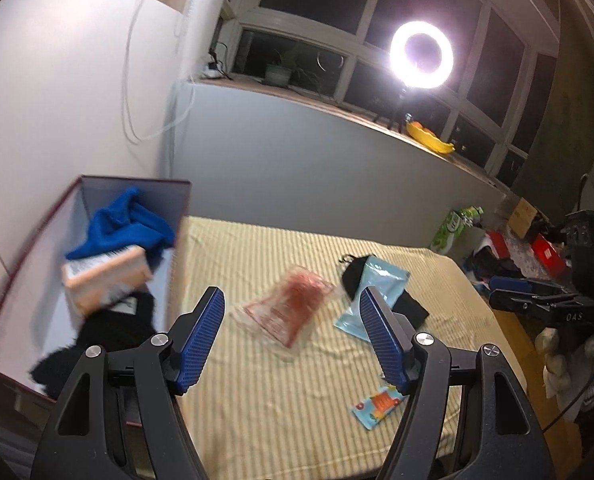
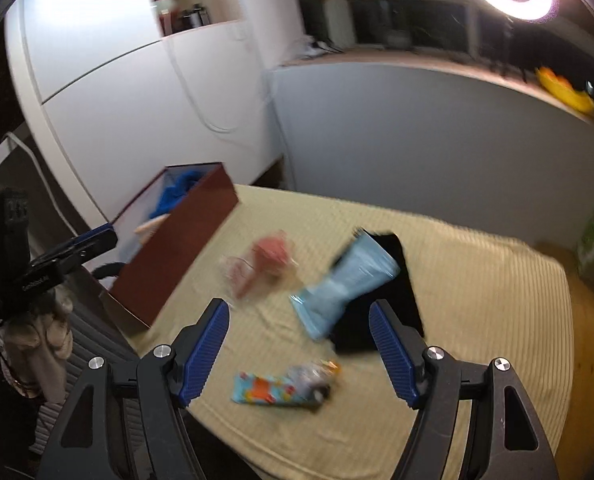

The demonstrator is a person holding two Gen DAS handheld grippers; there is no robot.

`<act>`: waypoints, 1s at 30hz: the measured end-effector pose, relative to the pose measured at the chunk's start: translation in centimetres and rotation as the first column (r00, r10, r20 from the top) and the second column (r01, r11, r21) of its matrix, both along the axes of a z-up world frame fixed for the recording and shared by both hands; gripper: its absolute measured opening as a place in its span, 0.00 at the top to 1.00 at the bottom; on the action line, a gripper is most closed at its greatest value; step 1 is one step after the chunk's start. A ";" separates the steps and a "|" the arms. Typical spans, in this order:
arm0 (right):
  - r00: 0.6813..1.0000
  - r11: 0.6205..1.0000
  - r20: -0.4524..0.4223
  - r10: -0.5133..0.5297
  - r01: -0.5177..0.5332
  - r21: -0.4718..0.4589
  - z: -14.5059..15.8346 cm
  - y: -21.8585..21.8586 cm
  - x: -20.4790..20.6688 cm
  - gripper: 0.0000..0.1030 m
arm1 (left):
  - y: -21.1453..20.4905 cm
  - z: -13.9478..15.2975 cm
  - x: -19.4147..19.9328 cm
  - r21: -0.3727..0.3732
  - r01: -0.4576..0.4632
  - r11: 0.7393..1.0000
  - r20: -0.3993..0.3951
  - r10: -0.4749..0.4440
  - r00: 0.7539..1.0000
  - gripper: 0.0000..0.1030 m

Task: Organize soft objects
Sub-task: 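Move both tools back over the bed toward the clear bag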

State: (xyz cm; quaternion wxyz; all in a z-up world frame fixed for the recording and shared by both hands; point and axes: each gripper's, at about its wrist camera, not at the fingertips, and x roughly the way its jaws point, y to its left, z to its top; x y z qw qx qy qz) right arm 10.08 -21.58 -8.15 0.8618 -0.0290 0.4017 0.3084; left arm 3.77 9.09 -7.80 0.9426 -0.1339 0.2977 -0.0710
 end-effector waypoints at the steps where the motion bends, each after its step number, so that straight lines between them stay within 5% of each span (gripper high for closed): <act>1: 0.999 1.000 -0.041 -0.010 0.010 0.023 -0.6 -1.1 0.6 0.33 | -0.4 -0.5 0.3 -0.003 0.006 1.000 -0.008 -0.006 1.000 0.32; 9: 0.979 0.986 -0.198 -0.042 0.072 0.147 -4.3 -3.5 4.4 0.33 | -3.2 -3.4 2.2 0.003 0.033 0.999 -0.072 -0.033 0.997 0.32; 30: 0.954 0.993 -0.299 -0.013 0.047 0.106 -10.1 0.0 11.3 0.33 | -5.9 -7.9 8.8 0.107 0.050 0.993 -0.160 -0.033 0.987 0.32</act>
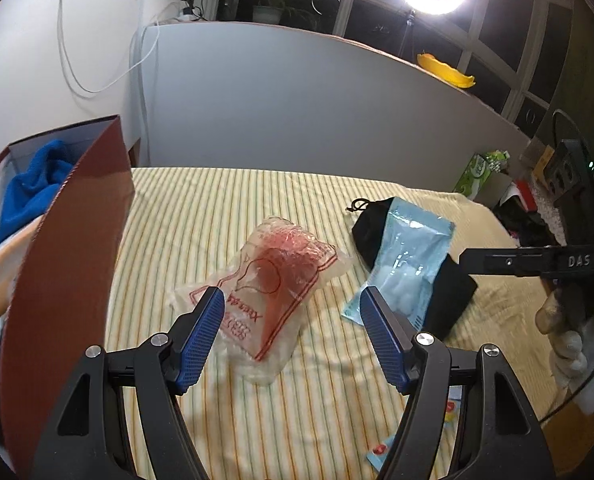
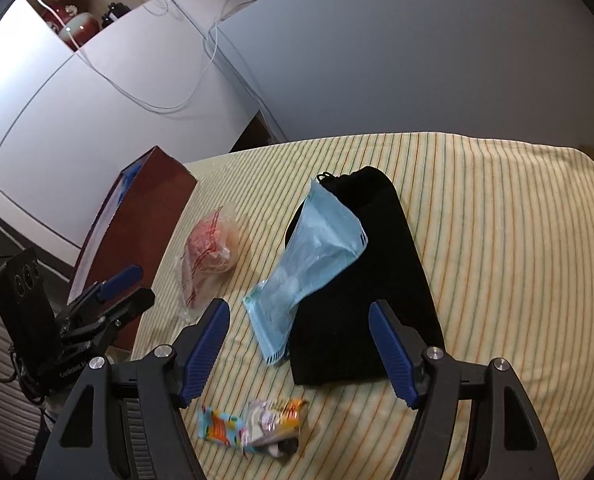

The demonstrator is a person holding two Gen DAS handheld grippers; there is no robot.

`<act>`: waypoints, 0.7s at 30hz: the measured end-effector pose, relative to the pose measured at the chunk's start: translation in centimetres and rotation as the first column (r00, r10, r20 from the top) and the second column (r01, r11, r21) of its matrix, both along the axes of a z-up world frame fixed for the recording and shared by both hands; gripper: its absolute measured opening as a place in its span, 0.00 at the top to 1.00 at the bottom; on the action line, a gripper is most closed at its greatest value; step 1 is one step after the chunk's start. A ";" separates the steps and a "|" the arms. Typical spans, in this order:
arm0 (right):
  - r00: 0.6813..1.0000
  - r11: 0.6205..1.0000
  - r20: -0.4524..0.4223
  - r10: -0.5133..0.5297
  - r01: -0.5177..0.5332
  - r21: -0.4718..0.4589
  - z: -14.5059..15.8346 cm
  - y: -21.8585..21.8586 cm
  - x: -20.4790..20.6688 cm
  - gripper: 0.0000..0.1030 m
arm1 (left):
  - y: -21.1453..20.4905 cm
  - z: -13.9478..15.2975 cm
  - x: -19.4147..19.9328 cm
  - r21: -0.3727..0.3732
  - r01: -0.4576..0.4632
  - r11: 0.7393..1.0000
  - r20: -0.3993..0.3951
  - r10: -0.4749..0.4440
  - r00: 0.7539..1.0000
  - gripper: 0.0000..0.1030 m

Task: Organize soft objects
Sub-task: 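Move both tools back over the bed toward the clear bag, then grasp the red-printed clear bag with the left tool while the right tool grasps the cotton pad pack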

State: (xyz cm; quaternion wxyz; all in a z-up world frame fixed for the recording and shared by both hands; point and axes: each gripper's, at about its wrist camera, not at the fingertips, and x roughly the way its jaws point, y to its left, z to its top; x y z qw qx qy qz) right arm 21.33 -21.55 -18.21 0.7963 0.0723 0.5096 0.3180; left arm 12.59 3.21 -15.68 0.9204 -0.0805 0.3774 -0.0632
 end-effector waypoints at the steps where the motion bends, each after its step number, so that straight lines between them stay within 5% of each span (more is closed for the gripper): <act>1: 1.000 1.000 -0.003 0.000 0.000 0.002 -0.1 0.1 0.2 0.33 | -0.2 -0.1 0.2 0.010 0.003 1.000 0.000 -0.003 1.000 0.31; 21: 0.996 0.995 -0.017 0.090 -0.090 -0.044 -1.5 5.7 1.5 0.50 | -0.2 -2.5 3.4 0.047 -0.020 0.999 -0.019 0.021 1.000 0.28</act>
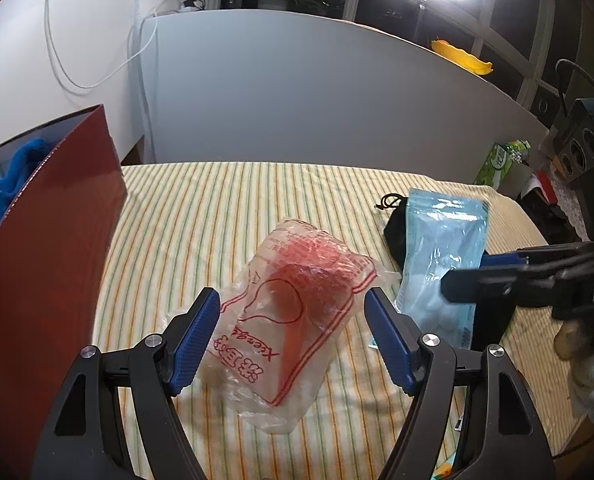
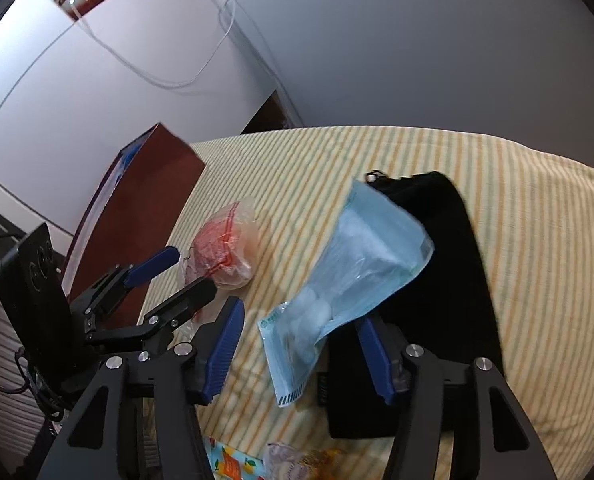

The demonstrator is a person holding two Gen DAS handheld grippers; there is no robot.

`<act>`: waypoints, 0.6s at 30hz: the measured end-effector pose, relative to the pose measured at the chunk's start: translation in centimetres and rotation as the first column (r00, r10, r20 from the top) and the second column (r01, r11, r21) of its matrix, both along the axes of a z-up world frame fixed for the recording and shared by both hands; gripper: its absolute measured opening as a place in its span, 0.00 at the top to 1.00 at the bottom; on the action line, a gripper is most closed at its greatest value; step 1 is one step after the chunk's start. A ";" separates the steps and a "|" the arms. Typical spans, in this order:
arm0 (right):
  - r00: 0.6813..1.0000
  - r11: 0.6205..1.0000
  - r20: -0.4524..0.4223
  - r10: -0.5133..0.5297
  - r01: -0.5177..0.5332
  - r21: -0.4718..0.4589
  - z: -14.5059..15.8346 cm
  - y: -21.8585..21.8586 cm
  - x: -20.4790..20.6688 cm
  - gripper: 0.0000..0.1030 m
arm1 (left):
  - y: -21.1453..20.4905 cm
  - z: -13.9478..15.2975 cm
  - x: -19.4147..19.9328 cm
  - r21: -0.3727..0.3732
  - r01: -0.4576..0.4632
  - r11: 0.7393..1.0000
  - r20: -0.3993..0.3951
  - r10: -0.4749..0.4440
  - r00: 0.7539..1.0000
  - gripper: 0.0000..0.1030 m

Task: Organize soft objects
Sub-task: 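Grasp the red-printed clear bag with the left tool while the right tool grasps the cotton pad pack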

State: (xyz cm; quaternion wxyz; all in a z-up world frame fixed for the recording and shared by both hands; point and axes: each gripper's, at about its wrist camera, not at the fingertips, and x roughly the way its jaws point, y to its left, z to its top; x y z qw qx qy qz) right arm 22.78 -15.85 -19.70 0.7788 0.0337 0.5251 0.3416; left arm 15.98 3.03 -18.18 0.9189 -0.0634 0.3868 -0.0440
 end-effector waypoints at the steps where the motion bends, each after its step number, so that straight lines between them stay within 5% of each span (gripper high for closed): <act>1: 1.000 1.000 0.003 0.011 -0.011 -0.010 -0.1 0.5 0.0 0.53 | 0.0 0.0 0.0 0.002 -0.002 1.000 -0.001 0.002 1.000 0.28; 11: 0.990 1.000 -0.142 0.022 -0.020 0.012 -2.9 2.2 1.5 0.58 | 1.1 -0.3 -0.7 -0.026 -0.020 0.999 0.001 0.020 1.000 0.28; 18: 0.995 0.999 -0.095 -0.003 -0.001 -0.045 -2.4 1.5 1.4 0.59 | 0.2 -0.2 -0.3 0.009 0.004 1.000 0.005 -0.004 1.000 0.28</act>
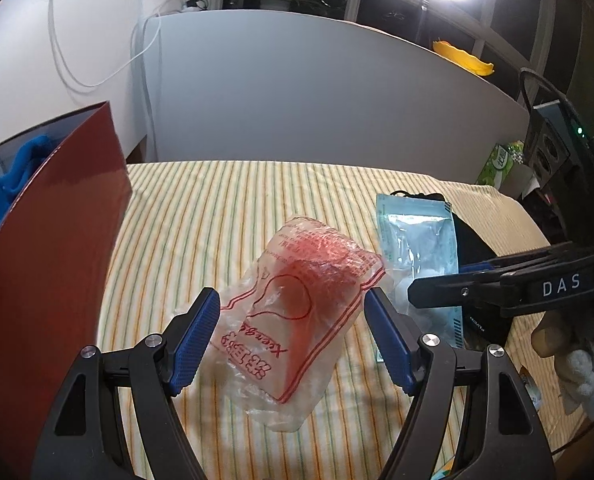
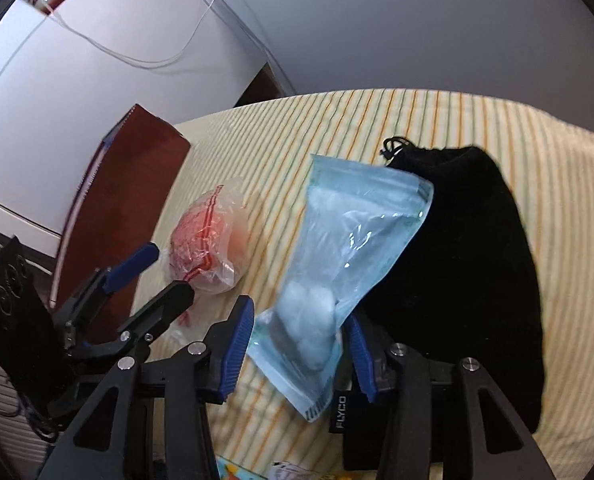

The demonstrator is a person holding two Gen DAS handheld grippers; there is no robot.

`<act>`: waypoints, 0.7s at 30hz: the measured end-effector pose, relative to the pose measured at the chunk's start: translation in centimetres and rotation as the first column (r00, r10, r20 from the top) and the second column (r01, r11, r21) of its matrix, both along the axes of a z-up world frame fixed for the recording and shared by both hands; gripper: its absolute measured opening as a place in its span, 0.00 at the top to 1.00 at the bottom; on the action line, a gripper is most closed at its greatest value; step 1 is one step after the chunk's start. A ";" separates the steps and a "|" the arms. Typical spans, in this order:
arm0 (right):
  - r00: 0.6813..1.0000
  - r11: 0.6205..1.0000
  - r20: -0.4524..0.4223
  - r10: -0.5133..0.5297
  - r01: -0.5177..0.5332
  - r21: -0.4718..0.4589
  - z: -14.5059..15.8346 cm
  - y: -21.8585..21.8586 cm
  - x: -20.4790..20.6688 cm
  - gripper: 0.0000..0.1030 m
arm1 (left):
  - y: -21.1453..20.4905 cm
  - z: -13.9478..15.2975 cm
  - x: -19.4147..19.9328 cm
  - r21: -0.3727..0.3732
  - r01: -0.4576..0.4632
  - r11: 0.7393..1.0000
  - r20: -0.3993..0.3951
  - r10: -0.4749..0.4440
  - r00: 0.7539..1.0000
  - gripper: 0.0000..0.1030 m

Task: Organize soft objects
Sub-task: 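Grasp the red-printed clear bag with the left tool while the right tool grasps the cotton pad pack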

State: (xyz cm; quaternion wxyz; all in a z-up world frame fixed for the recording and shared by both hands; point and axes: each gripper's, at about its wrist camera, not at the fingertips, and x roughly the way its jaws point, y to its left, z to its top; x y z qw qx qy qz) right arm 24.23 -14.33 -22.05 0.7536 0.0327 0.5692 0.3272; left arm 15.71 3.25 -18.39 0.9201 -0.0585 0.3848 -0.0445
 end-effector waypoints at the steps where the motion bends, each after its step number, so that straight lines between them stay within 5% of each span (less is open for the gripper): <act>1: 1.000 1.000 0.009 0.003 -0.003 -0.014 0.1 0.2 -0.1 0.60 | -0.2 0.0 0.1 0.005 0.004 1.000 0.000 -0.004 1.000 0.28; 11: 1.000 0.999 0.018 -0.012 0.013 -0.047 -0.3 1.9 0.5 0.60 | -0.6 -0.9 2.0 0.021 0.027 0.999 -0.032 -0.026 0.999 0.27; 13: 1.000 0.999 0.019 -0.015 0.016 -0.051 -0.3 1.9 0.6 0.69 | -0.6 -1.3 2.3 0.011 0.028 1.000 -0.043 -0.028 0.999 0.27; 19: 1.000 0.999 0.015 -0.009 0.010 -0.037 -0.2 0.6 0.5 0.71 | -0.3 -2.0 2.9 -0.007 0.022 1.000 -0.059 -0.022 0.998 0.28; 21: 1.000 0.999 0.026 -0.001 0.003 -0.045 -0.1 0.8 0.3 0.71 | -0.6 -2.0 2.9 0.000 0.030 1.000 -0.055 -0.030 0.998 0.41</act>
